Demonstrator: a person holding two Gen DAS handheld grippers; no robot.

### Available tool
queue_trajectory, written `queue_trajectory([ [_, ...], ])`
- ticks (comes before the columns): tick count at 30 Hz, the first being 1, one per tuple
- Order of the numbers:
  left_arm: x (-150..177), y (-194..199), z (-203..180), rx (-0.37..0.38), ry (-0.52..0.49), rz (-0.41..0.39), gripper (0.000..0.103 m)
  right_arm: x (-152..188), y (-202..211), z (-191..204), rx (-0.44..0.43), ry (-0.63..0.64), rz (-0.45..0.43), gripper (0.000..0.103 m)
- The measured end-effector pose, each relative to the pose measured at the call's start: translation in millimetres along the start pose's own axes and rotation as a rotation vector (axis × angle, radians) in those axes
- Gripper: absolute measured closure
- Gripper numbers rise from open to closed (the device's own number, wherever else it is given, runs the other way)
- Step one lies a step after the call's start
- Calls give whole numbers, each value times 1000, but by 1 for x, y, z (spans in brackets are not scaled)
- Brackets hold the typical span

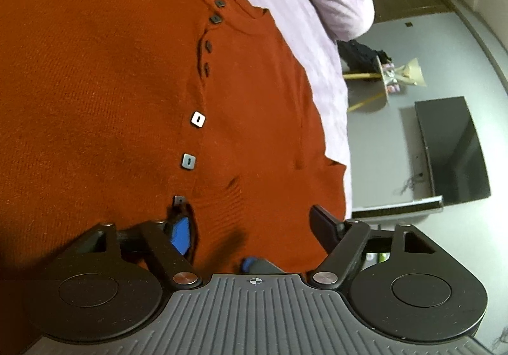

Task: Fold small clothes

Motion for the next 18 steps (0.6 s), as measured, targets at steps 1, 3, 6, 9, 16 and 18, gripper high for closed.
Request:
queue_trajectory([
  [1, 0, -1, -2, -17, -9, 5, 41, 6, 6, -2, -2, 4, -16, 88],
  [3, 3, -3, -3, -38, -15, 26, 60, 12, 16, -4, -17, -13, -49, 88],
  [6, 7, -5, -5, -70, -27, 33, 73, 15, 35, -4, -14, -14, -128, 87],
  [9, 8, -6, -9, -104, -56, 32, 97, 13, 44, -5, 14, 4, -192, 84],
  [16, -36, 37, -54, -282, -322, -89, 98, 5, 57, -20, 125, 49, -284, 84],
  [18, -54, 55, -69, -432, -445, -161, 101, 3, 65, -22, 178, 89, -335, 84],
])
Point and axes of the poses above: each gripper's, at about its wrist camera, not at the fingertips, and y roughly against the way its jaws point, z to its left, x to its underside, the point moved 3 cm from there along -y, roughly the way its jaws point, and after that the axes turned 11 degrees about -y, right-handed, at the moved point
